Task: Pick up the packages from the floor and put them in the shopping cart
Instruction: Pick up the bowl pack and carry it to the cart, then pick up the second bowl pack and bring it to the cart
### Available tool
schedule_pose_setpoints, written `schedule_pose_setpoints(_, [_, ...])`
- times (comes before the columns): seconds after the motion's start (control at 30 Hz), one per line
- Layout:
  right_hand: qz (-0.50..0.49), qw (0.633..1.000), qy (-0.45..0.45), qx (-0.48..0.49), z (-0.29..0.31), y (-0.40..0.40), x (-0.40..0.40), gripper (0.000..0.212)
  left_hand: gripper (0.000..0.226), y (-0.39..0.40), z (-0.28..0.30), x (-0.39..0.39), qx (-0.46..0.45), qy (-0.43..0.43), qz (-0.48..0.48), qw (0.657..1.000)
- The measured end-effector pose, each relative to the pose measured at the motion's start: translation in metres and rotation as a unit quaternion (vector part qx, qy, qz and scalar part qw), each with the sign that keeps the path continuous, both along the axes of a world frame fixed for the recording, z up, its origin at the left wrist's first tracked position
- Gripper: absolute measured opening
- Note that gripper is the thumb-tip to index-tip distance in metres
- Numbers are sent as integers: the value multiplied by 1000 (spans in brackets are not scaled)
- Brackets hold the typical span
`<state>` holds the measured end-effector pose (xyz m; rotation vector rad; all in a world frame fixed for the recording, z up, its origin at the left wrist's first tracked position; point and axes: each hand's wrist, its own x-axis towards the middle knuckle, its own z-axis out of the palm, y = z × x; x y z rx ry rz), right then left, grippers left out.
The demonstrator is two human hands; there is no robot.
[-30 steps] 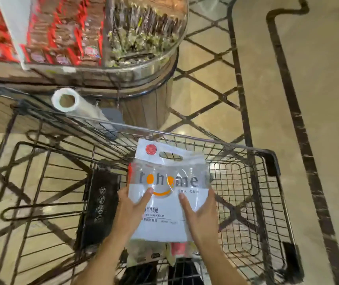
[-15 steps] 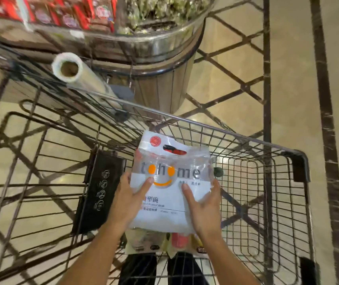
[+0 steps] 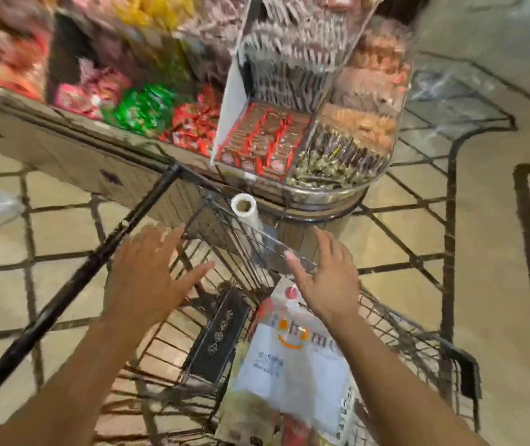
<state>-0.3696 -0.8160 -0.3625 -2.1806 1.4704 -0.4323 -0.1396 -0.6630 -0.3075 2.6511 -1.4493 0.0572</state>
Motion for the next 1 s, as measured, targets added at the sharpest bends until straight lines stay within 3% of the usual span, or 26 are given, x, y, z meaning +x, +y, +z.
schedule_pose_setpoints(0.23, [176,979,24,-98,125,35,124,96,98,110,106,101,-61,-100,78,990])
schedule_pose_setpoints(0.47, [291,932,31,-213,224,149,273,96,113,254,167,207,-79,-128,163,975])
schedule_pose_setpoints(0.7, [380,887,37,-258,257,280,412,89,108,393,196,294,-82,-138,241,957])
schedule_pose_setpoints(0.83, [419,869,29,-262,255,340,485,98,102,457,197,336,-93,-142,268,948])
schedule_pose_setpoints(1.0, [457,849,32,-261,246,385,575,88,107,511,186,401,-90,-114,316,938])
